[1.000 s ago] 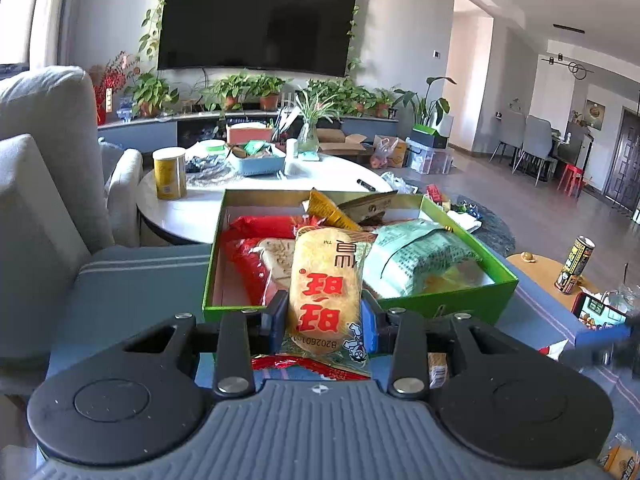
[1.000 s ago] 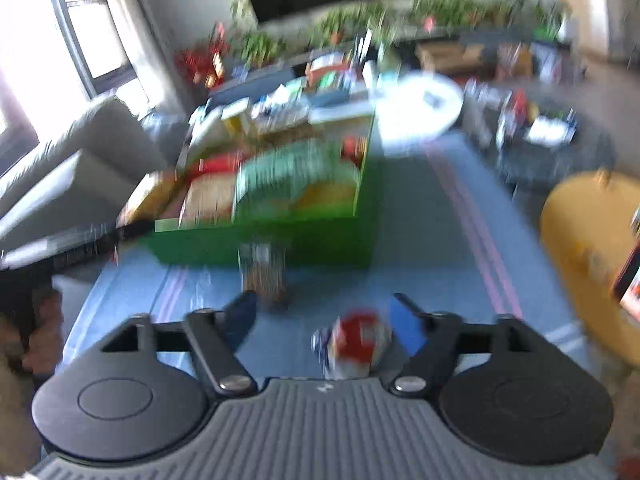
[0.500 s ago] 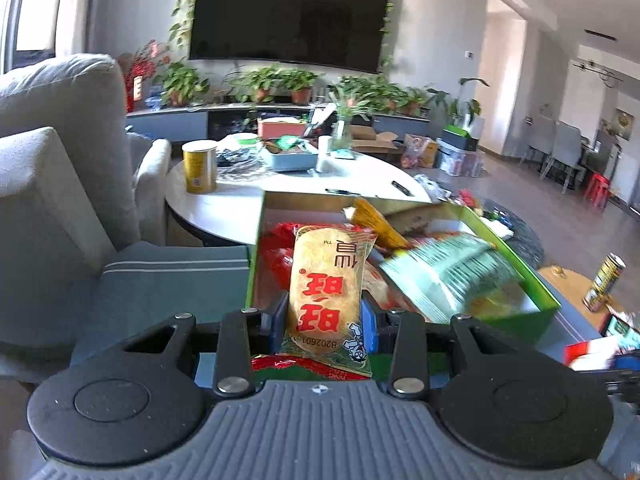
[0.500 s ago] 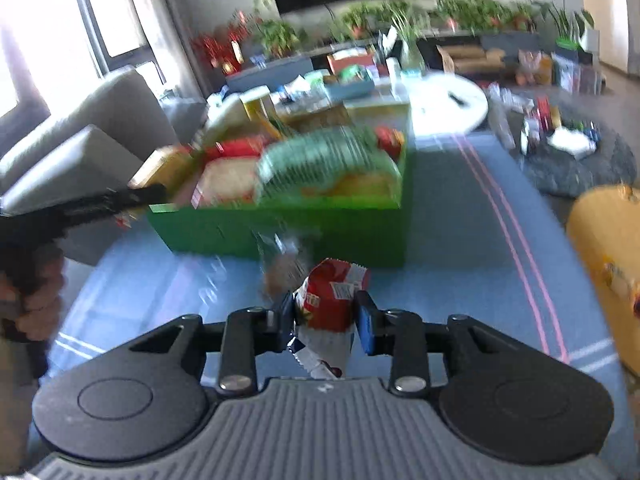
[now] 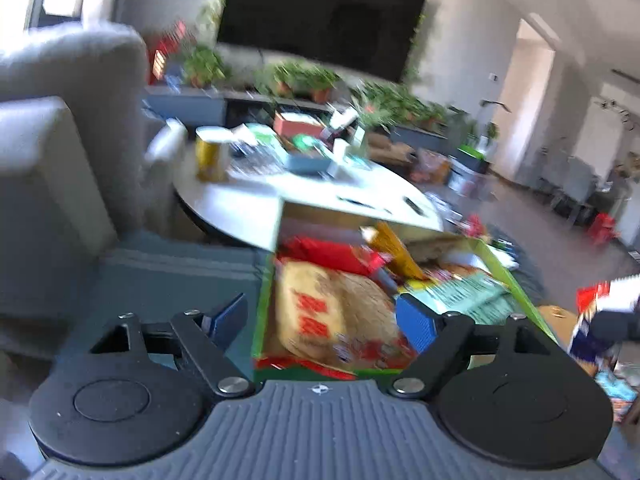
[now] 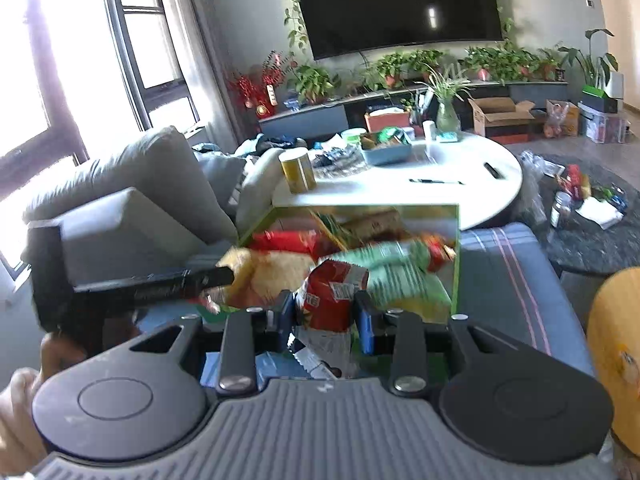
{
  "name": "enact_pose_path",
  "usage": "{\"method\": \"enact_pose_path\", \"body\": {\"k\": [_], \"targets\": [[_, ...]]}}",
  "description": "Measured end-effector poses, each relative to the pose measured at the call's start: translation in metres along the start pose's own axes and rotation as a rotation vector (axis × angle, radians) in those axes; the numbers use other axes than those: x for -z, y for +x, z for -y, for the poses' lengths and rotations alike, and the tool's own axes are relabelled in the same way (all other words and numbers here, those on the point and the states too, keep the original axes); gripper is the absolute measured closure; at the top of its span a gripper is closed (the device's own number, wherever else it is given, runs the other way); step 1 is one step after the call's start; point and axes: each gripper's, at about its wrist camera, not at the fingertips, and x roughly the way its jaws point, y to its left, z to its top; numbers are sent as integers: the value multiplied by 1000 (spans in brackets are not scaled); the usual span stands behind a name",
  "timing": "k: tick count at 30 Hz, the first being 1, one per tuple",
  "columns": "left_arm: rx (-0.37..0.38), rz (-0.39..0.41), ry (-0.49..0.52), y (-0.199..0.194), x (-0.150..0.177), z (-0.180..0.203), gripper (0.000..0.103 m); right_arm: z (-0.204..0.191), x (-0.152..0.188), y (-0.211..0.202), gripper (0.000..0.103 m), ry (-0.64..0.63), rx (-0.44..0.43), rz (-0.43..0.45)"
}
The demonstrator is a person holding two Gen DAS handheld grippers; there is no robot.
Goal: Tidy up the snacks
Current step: 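Lower both bags into the green box and open both grippers, then reach the left gripper to the clear cookie packet beside the box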
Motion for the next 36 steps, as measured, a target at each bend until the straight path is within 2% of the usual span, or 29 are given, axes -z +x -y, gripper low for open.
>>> {"method": "enact_pose_path", "body": {"k": [5,8,12,13,14,15,17,19,26,30,36], "targets": [[-4,-11,-13,-3,-5,-6,24,-9,-23,37,28,14,-59,-41],[-7,-18,-6,-7,-2,-7,24,-16,-30,55,28,21,-63,-63],[-11,-28,9,-12,4,-7,24,-17,-37,67,25,58,-76,-49],[-13,-30,10,-14,4,-7,24,-17,-39,68,21,65,-64,-37],[-13,-31,10,-16,5,-6,24,-18,-40,67,8,69,-48,-33],[-8,-29,10,-19,5,-6,24,-16,-41,63,0,79,-39,-12],[14,-18,17,-27,7,-5,23,-11,-38,48,0,91,-39,56],[27,-16,28,-30,9,-1,23,-4,-37,34,0,86,-20,66],[110,-46,79,-34,26,27,23,30,-8,-3,0,134,19,5],[155,-58,94,-37,36,47,23,33,11,-12,0,105,63,-32],[169,-60,137,-45,50,72,23,38,34,-23,0,104,95,-62]]}}
